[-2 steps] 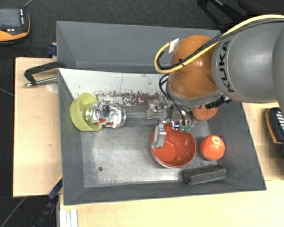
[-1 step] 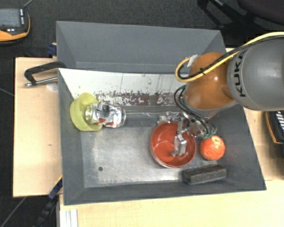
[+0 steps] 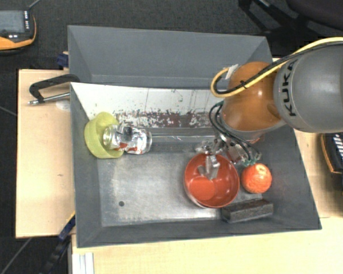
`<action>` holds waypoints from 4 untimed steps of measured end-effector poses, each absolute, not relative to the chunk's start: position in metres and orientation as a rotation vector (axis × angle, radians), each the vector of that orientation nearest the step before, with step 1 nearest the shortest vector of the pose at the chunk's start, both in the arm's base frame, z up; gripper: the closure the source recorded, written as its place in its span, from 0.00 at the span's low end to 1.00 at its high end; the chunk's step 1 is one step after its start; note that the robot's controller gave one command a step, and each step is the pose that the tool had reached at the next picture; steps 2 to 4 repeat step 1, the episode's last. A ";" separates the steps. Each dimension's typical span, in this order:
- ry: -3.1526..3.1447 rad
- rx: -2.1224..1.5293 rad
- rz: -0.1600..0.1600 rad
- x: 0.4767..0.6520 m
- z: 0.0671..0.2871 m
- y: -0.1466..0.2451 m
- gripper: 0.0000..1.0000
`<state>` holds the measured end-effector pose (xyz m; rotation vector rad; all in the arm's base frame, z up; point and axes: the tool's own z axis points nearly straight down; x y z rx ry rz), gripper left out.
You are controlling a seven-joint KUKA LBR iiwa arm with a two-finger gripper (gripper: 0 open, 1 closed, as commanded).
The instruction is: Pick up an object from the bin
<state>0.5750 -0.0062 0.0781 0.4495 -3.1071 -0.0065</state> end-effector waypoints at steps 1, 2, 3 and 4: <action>-3.128 0.401 -0.006 0.576 0.217 0.013 1.00; -3.128 0.401 -0.006 0.576 0.217 0.013 1.00; -3.128 0.401 -0.006 0.576 0.217 0.013 1.00; -3.128 0.401 -0.006 0.576 0.217 0.013 1.00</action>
Offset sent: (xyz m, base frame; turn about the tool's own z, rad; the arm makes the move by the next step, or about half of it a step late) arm -0.0019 0.0176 0.1334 0.0331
